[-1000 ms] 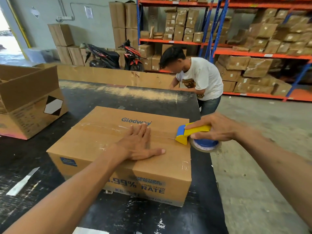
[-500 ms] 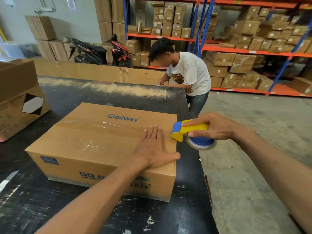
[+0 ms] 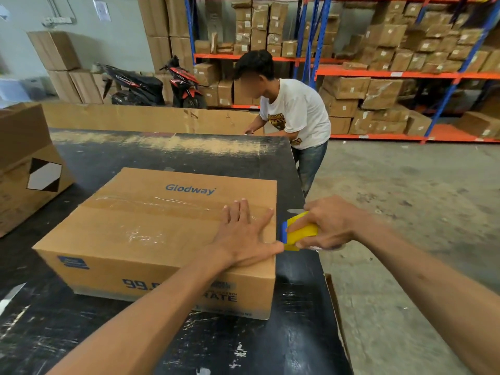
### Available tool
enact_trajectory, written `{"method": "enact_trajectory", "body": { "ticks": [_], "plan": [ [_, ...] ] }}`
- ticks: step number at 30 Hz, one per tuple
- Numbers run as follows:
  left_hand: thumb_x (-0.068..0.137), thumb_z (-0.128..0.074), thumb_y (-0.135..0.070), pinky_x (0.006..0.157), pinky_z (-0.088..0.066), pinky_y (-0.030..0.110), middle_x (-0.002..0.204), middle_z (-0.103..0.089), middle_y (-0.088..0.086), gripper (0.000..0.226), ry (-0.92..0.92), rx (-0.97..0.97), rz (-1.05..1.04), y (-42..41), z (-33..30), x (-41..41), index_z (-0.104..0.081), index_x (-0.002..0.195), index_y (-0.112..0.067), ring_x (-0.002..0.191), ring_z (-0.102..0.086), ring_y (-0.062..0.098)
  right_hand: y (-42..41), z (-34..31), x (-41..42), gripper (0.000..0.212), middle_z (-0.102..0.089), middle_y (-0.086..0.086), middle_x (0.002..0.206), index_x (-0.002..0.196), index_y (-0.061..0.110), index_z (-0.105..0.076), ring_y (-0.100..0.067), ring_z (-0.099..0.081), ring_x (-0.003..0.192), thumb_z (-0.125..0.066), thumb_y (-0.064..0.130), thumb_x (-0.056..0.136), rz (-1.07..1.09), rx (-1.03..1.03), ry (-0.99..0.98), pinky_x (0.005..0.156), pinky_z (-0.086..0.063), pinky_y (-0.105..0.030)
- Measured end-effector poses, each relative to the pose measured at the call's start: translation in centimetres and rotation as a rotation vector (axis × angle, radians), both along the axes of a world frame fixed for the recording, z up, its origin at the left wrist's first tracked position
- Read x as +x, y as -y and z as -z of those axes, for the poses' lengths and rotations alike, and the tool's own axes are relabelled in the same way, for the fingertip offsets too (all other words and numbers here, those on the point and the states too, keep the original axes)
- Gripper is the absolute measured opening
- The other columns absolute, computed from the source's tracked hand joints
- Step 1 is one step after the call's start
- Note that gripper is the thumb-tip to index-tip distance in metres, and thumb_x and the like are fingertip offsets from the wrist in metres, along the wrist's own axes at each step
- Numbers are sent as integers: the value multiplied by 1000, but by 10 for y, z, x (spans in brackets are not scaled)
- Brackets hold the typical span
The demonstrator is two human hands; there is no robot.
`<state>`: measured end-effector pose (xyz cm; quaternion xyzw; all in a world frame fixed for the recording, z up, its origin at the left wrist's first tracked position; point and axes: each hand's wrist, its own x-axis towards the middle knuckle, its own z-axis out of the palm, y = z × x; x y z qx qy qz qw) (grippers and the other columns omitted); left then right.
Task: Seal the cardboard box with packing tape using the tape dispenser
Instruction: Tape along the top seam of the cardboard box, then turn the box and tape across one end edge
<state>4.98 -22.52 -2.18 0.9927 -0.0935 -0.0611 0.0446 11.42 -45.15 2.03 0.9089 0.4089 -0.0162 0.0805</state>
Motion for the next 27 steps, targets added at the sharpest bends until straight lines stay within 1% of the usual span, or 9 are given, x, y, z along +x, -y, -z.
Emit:
{"method": "enact_trajectory", "body": {
  "ticks": [3,5,7,9,12,16,20,23,27],
  "plan": [
    [82,-20,-85,119,12,59,162,17,27,92,-61,7,-43,9,-8,0,4,157,-39,149,19,43,-22,14,-11,46,-61,-4,97,123,51,-61,-25,-63,91,-48,70,83,-39,-132,8,70,-47,-35],
    [83,-10,-84,117,13,61,163,11,27,96,-38,-68,-197,23,-12,5,-3,159,-25,150,14,44,-22,18,-12,44,-61,-5,97,121,47,-63,-25,-62,88,-50,68,84,2,-156,2,75,-52,-38],
    [92,-8,-74,117,14,60,161,9,32,93,-3,-123,-344,42,-14,17,-2,159,-10,149,13,48,-16,15,-9,45,-60,-4,94,118,44,-64,-22,-57,81,-51,68,82,57,-164,-15,75,-52,-38],
    [101,-17,-56,118,13,59,159,14,35,82,-12,-124,-404,58,-13,30,5,156,1,147,17,50,-8,12,-6,48,-61,-3,95,115,41,-64,-24,-60,85,-51,71,80,96,-161,6,72,-49,-35],
    [102,-29,-38,119,11,59,157,17,37,79,-39,-120,-430,64,-8,41,9,153,8,145,18,53,3,8,-1,47,-62,5,98,124,61,-55,-21,-62,98,-49,74,79,139,-63,7,75,-45,-34],
    [102,-25,-34,120,10,57,157,19,37,75,-65,-41,-317,46,-2,41,11,152,8,145,19,53,8,-4,3,43,-60,17,90,117,69,-56,-14,-61,97,-58,78,75,205,129,-89,77,-45,-32],
    [104,-22,-41,121,9,52,159,20,32,74,-82,-3,-58,-6,-4,24,10,155,2,148,20,46,-5,-32,-7,37,-70,29,84,107,63,-68,-2,-64,84,-78,62,71,271,462,-376,78,-51,-27],
    [103,-35,-47,123,10,43,163,19,23,80,-116,-25,158,-66,-9,7,8,158,-7,150,19,36,-31,-54,-24,33,-73,31,91,109,50,-74,7,-66,88,-80,43,78,223,681,-520,78,-48,-15],
    [89,-59,-40,122,11,41,167,6,6,88,-189,-108,285,-145,-26,-16,-10,160,-20,153,7,18,-81,-73,-45,35,-73,27,107,114,47,-73,5,-66,102,-77,44,80,174,729,-566,89,-49,-21]
  ]
}}
